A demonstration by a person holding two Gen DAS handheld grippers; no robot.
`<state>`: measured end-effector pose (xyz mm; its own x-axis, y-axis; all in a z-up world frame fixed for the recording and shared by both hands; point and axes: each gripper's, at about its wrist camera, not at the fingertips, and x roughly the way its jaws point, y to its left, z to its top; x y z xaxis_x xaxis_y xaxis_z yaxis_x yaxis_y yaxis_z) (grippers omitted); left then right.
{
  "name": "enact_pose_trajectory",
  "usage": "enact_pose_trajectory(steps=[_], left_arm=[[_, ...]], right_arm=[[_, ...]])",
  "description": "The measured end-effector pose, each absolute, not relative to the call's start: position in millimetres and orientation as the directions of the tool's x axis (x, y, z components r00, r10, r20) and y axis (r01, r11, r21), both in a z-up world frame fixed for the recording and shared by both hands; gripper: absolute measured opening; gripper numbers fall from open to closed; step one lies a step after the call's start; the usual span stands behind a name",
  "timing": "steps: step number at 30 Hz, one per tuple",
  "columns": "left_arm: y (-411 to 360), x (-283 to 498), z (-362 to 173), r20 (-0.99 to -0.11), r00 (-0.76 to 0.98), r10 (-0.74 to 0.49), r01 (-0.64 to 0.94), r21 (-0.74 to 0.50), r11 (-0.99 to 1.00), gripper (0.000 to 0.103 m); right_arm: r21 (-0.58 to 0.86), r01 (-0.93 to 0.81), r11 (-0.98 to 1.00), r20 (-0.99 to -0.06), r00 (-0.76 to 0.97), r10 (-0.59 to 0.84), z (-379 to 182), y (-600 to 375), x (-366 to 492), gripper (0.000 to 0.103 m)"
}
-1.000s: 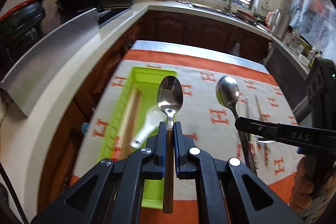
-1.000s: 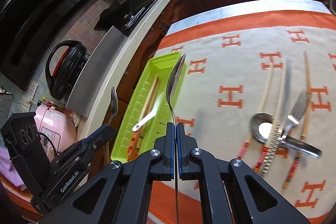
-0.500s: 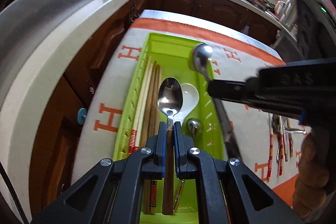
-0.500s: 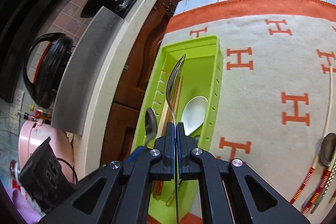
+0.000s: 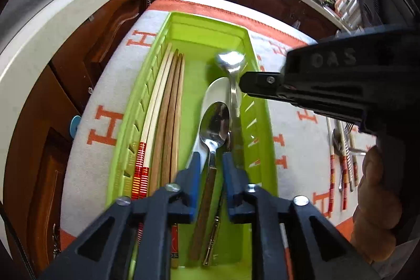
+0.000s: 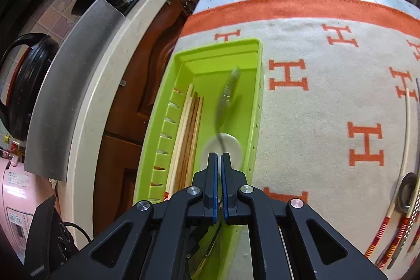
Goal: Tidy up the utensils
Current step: 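Carry both spoons into the green tray and open both tools, then reach the left tool to a red-banded chopstick on the blanket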
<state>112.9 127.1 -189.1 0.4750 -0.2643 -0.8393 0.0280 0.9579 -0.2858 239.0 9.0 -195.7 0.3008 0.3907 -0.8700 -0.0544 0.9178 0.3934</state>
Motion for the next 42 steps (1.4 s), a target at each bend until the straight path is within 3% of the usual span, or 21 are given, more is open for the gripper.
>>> enact_pose_trajectory(steps=[6, 12, 19, 32, 42], left_arm=[[125.6, 109.4, -174.4, -0.836, 0.492, -0.245, 0.019, -0.271, 0.962, 0.027], [117.9, 99.5, -155.3, -0.83, 0.517, -0.208, 0.025, -0.229, 0.973, 0.042], [106.5, 88.9, -133.0, -0.82, 0.547, -0.172, 0.034, -0.183, 0.983, 0.048], [40.2, 81.3, -124.6, -0.831, 0.506, -0.23, 0.165, -0.169, 0.972, 0.05], [-28.9, 104.3, -158.5, -0.867, 0.393, -0.307, 0.251, -0.22, 0.943, 0.051]], right_arm=[[0.4, -0.068, 0.914, -0.853, 0.337, 0.398, -179.3, -8.1, 229.0, 0.003], [0.389, -0.06, 0.919, -0.857, 0.344, 0.385, -169.4, -36.7, 208.4, 0.003], [0.344, -0.042, 0.938, -0.87, 0.36, 0.336, -172.0, -80.9, 180.8, 0.003], [0.3, 0.06, 0.952, -0.873, 0.419, 0.249, -179.1, -189.6, 130.1, 0.003], [0.334, 0.12, 0.935, -0.856, 0.453, 0.247, -184.6, -251.2, 97.9, 0.003]])
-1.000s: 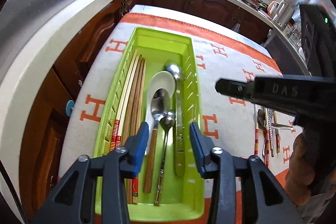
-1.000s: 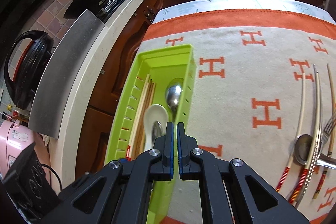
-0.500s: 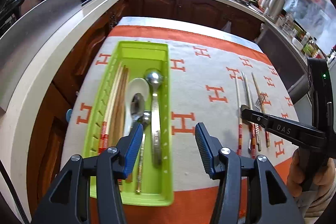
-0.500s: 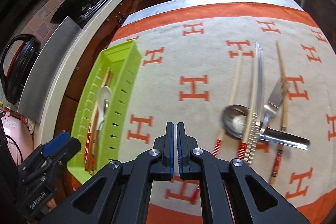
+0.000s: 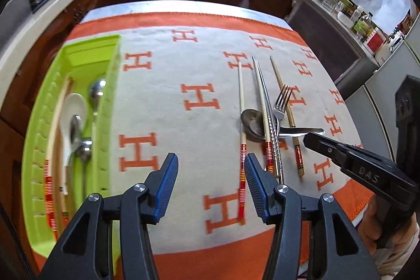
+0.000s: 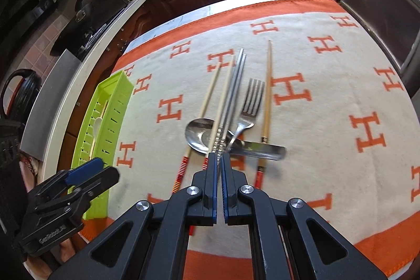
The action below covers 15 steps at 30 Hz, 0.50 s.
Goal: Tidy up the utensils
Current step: 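Reach the left tool to a red-banded chopstick on the blanket, then close the left tool on the red-banded chopstick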
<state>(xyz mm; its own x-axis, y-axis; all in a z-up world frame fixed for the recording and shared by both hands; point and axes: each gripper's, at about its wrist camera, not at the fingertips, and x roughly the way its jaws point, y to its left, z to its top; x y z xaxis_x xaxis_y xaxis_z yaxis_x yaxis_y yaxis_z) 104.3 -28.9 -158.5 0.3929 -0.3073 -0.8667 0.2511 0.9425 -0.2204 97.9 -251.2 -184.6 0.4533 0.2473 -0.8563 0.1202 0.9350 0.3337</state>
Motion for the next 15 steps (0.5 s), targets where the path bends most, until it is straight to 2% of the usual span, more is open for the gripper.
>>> enact_pose_trajectory(steps=[5, 15], left_arm=[[-52.1, 114.0, -179.6, -0.885, 0.349, -0.309, 0.268, -0.221, 0.938, 0.051], [-87.9, 109.8, -204.8, -0.891, 0.403, -0.21, 0.341, -0.067, 0.938, 0.051]], right_arm=[[0.359, 0.129, 0.924, -0.844, 0.468, 0.263, -185.7, -271.1, 90.2, 0.003], [0.382, 0.093, 0.92, -0.825, 0.484, 0.293, -187.4, -278.5, 84.4, 0.003]])
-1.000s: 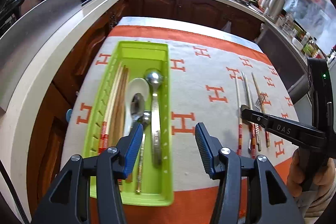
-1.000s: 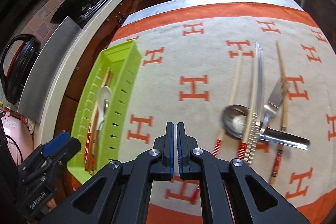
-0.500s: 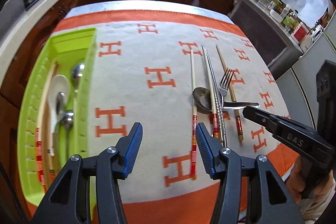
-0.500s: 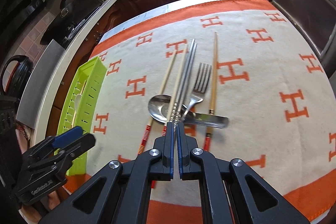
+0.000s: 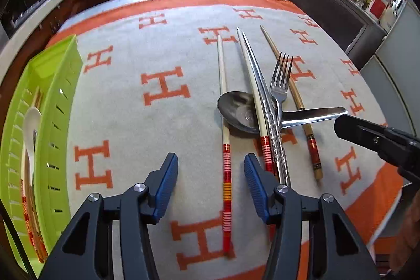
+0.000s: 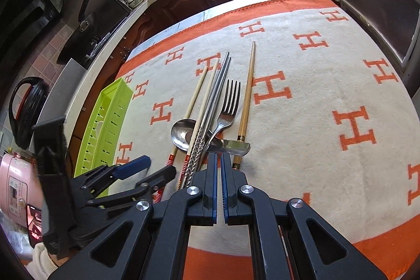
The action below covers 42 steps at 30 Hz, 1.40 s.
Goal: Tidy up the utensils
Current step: 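Close the left tool on the red-banded chopstick, then lift the red-banded chopstick with the left tool while the right tool grasps another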
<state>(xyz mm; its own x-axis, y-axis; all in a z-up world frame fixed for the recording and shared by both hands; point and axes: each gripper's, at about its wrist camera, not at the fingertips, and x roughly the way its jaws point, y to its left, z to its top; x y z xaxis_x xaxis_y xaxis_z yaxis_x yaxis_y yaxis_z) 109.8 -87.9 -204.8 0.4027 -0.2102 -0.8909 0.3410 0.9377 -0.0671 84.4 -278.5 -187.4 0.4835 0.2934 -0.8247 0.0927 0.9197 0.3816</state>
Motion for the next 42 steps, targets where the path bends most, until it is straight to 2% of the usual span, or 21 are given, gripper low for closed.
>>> enact_pose_trajectory(steps=[2, 4, 8, 12, 14, 16, 18, 24, 28, 42], left_arm=[[-94.2, 108.0, -205.9, -0.886, 0.43, -0.173, 0.357, -0.009, 0.934, 0.051], [-96.3, 108.6, -205.5, -0.882, 0.445, -0.153, 0.35, 0.014, 0.937, 0.057], [-92.0, 114.2, -205.6, -0.874, 0.455, -0.173, 0.323, -0.019, 0.946, 0.058], [-93.3, 114.5, -207.1, -0.855, 0.489, -0.173, 0.305, -0.018, 0.952, 0.055], [-93.2, 114.1, -207.4, -0.842, 0.509, -0.179, 0.306, -0.018, 0.952, 0.046], [-91.6, 113.6, -206.9, -0.831, 0.526, -0.182, 0.301, -0.018, 0.953, 0.017], [-88.4, 115.4, -206.5, -0.831, 0.527, -0.179, 0.294, -0.019, 0.956, 0.006], [-68.1, 117.1, -207.0, -0.829, 0.521, -0.203, 0.243, -0.084, 0.966, 0.003], [-55.9, 115.2, -207.0, -0.827, 0.529, -0.19, 0.22, -0.083, 0.972, 0.003], [-30.3, 115.6, -204.8, -0.812, 0.532, -0.239, 0.2, -0.154, 0.968, 0.004]], right_arm=[[0.382, 0.086, 0.92, -0.822, 0.486, 0.296, -187.5, -278.0, 83.9, 0.003], [0.384, 0.079, 0.92, -0.82, 0.488, 0.3, -187.5, -277.6, 83.4, 0.003], [0.387, 0.074, 0.919, -0.818, 0.487, 0.306, -189.1, -277.4, 84.1, 0.003], [0.391, 0.064, 0.918, -0.817, 0.484, 0.314, -190.6, -275.4, 85.3, 0.003], [0.392, 0.059, 0.918, -0.816, 0.484, 0.317, -191.0, -274.2, 85.5, 0.003], [0.394, 0.056, 0.918, -0.815, 0.483, 0.32, -191.4, -272.7, 86.4, 0.003], [0.393, 0.05, 0.918, -0.816, 0.481, 0.323, -191.5, -270.2, 88.5, 0.003], [0.391, 0.016, 0.92, -0.813, 0.475, 0.337, -191.2, -255.2, 103.0, 0.003], [0.39, -0.002, 0.921, -0.813, 0.469, 0.345, -195.0, -243.0, 116.8, 0.003], [0.297, 0.0, 0.955, -0.868, 0.416, 0.27, -218.0, -215.0, 150.2, 0.004]])
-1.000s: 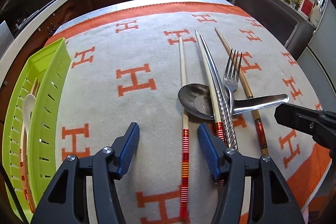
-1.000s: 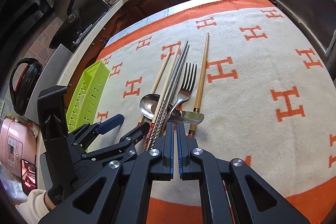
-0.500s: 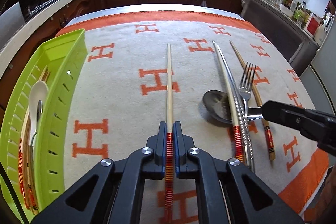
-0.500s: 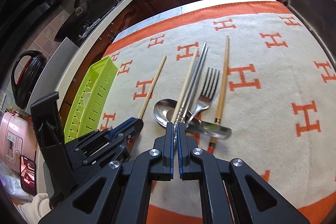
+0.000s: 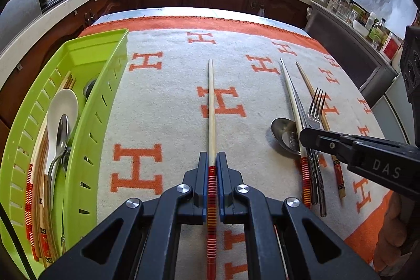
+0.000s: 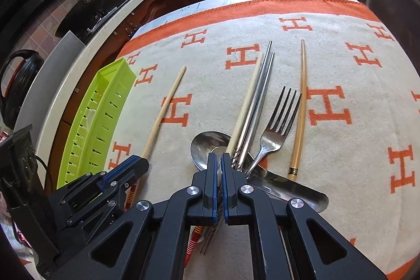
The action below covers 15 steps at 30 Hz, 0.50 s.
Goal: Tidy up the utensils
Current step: 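Lift the red-banded chopstick with the left tool while the right tool grasps another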
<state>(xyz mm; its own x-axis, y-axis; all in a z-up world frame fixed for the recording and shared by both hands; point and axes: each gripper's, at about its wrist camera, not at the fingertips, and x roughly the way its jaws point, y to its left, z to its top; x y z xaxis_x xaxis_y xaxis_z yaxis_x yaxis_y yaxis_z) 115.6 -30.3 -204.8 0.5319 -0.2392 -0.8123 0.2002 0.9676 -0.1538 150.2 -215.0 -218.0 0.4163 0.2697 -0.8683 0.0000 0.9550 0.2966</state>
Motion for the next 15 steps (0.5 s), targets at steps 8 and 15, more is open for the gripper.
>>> enact_pose_trajectory(steps=[8, 15], left_arm=[[-26.4, 115.5, -203.1, -0.803, 0.533, -0.268, 0.211, -0.18, 0.961, 0.004], [-21.3, 114.4, -201.1, -0.793, 0.541, -0.278, 0.204, -0.197, 0.959, 0.004]], right_arm=[[0.247, 0.004, 0.969, -0.893, 0.389, 0.226, -219.5, -203.0, 158.0, 0.019], [0.267, 0.044, 0.963, -0.887, 0.401, 0.227, -228.2, -200.8, 162.8, 0.015]])
